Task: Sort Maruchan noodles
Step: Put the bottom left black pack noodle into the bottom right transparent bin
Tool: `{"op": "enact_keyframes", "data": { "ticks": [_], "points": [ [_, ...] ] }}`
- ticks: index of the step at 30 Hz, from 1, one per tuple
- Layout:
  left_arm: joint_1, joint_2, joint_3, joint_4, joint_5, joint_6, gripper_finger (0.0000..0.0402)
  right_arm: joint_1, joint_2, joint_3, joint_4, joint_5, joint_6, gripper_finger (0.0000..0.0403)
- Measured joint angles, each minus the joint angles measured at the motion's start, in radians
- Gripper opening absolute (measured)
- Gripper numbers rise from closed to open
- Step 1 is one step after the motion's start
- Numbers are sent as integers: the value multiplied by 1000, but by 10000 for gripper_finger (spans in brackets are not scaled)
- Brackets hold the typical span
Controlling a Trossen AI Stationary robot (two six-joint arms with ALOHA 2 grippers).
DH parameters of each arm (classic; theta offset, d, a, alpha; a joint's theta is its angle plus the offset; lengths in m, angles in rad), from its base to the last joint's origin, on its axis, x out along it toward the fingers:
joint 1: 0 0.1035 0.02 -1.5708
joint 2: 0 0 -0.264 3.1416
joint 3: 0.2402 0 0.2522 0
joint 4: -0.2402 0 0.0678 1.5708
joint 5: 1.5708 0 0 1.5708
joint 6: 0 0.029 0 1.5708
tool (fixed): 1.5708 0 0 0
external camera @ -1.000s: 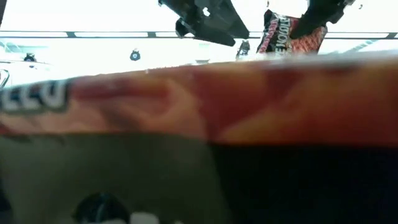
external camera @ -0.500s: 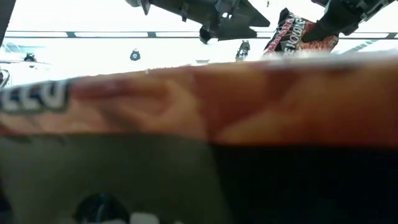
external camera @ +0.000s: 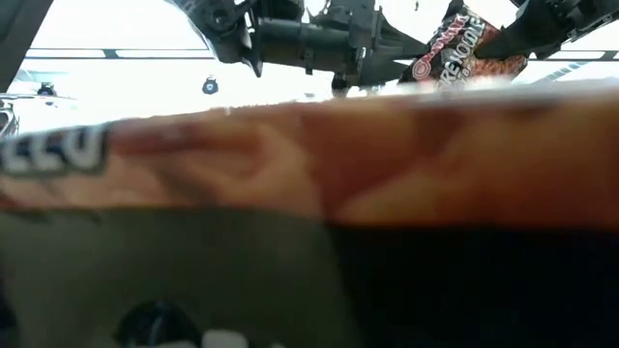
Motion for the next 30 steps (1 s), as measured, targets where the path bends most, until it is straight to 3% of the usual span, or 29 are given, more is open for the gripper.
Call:
{"op": "enact_keyframes", "data": {
  "ticks": [4,19,30],
  "points": [
    [20,15,1,45,133,-26,242,0,0,5,12,-7,-50,123],
    [27,24,16,43,185,12,234,0,1,7,91,20,-118,123],
    [32,25,16,35,223,13,132,0,1,8,90,19,-68,123]
  ]
}}
